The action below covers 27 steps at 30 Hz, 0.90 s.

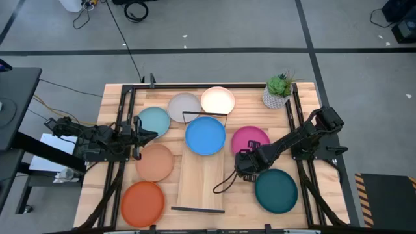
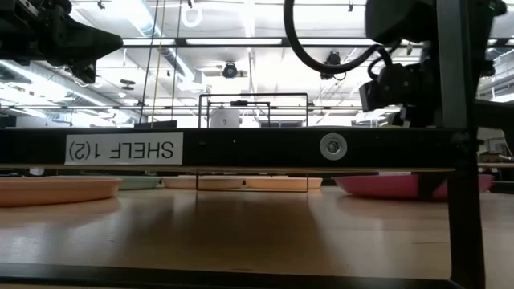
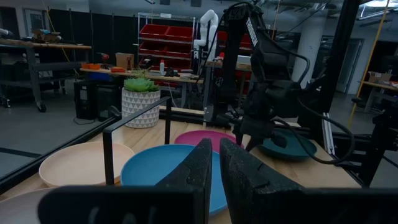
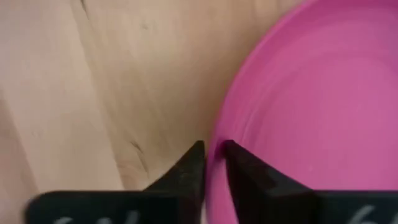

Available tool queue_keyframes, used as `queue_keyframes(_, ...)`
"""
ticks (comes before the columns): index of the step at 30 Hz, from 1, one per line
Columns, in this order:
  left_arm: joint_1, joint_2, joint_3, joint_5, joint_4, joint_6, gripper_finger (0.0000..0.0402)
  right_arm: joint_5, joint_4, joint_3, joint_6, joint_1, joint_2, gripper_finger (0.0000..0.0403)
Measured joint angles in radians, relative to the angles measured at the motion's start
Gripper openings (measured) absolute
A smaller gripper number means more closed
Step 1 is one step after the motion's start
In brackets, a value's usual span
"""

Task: Place and stack plates onto a shelf
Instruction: Stack the pink plate on top of the blue plate on the shelf

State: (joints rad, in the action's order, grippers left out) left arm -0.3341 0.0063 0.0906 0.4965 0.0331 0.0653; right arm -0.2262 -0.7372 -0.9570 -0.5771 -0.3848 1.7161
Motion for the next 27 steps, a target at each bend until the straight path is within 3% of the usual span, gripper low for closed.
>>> queue_keyframes(3, 0.000, 0.000, 0.000, 0.000, 0.000, 0.000, 0.0039, -0.002, -0.127, -0.069, 0.005, 0.003, 0.000, 0.0016)
queue_keyframes(8, 0.000, 0.000, 0.000, 0.000, 0.000, 0.000, 0.0039, -0.050, -0.303, -0.232, -0.011, -0.017, 0.000, 0.0024)
queue_keyframes(14, 0.000, 0.000, 0.000, 0.000, 0.000, 0.000, 0.0039, -0.123, -0.373, -0.383, -0.005, -0.055, 0.000, 0.0021)
queue_keyframes(20, 0.000, 0.000, 0.000, 0.000, 0.000, 0.000, 0.0039, -0.175, -0.360, -0.455, 0.041, -0.067, 0.000, 0.0020)
queue_keyframes(27, 0.000, 0.000, 0.000, 0.000, 0.000, 0.000, 0.0039, -0.196, -0.117, -0.461, 0.321, -0.030, 0.000, 0.0019)
